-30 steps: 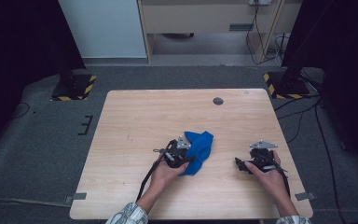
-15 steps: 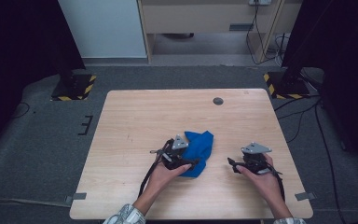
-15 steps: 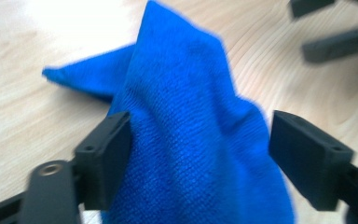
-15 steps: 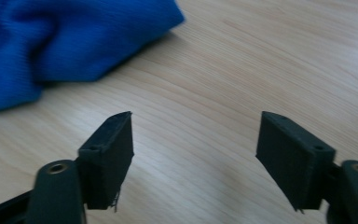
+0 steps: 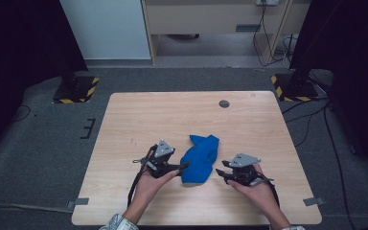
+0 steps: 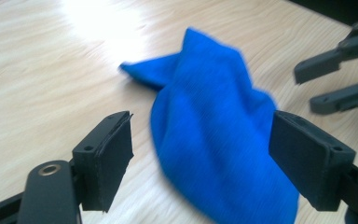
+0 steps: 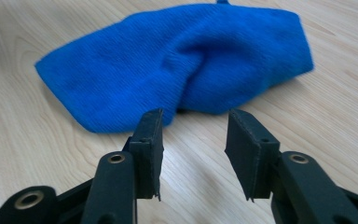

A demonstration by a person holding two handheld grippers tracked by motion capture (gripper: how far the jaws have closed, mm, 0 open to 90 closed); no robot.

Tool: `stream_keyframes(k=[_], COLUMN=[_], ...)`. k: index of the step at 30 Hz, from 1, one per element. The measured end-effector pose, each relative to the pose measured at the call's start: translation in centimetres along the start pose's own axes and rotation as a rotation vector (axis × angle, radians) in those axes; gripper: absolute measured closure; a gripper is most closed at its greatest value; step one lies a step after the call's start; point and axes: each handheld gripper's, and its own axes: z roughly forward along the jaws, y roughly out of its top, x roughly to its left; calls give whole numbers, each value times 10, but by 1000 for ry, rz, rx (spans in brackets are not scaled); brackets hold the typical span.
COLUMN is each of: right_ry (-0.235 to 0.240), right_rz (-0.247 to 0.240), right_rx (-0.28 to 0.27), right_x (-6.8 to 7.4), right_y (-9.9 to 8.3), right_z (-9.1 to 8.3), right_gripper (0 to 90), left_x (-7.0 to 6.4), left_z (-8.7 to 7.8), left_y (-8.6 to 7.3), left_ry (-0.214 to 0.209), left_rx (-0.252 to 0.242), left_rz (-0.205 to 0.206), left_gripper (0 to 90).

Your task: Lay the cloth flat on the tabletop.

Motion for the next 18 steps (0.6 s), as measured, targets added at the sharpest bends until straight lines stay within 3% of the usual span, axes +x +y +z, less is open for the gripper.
stream_keyframes(k=[3,5,9,13,15,16,18], right_ry=[28,33,46,34,25,24,29], right_rz=[4,2,-5,-14,-18,-35,-33], right_rx=[-16,-19,-6,22,28,23,16], right_x=[4,5,11,13,12,13,14], right_y=[6,8,12,14,15,17,18], right_z=[6,8,19,33,38,40,40], right_gripper=[536,525,491,490,606,743,780], left_x=[10,15,18,16,17,17,17], left_z=[-9,-11,-12,-12,-13,-13,-14], left_y=[-22,-25,-24,-23,-23,-23,-23], left_ry=[67,76,73,38,28,22,18], left_rx=[33,39,22,6,5,3,0], left_rz=[-1,-11,-14,5,12,10,7], left_gripper=[217,216,162,117,115,111,111])
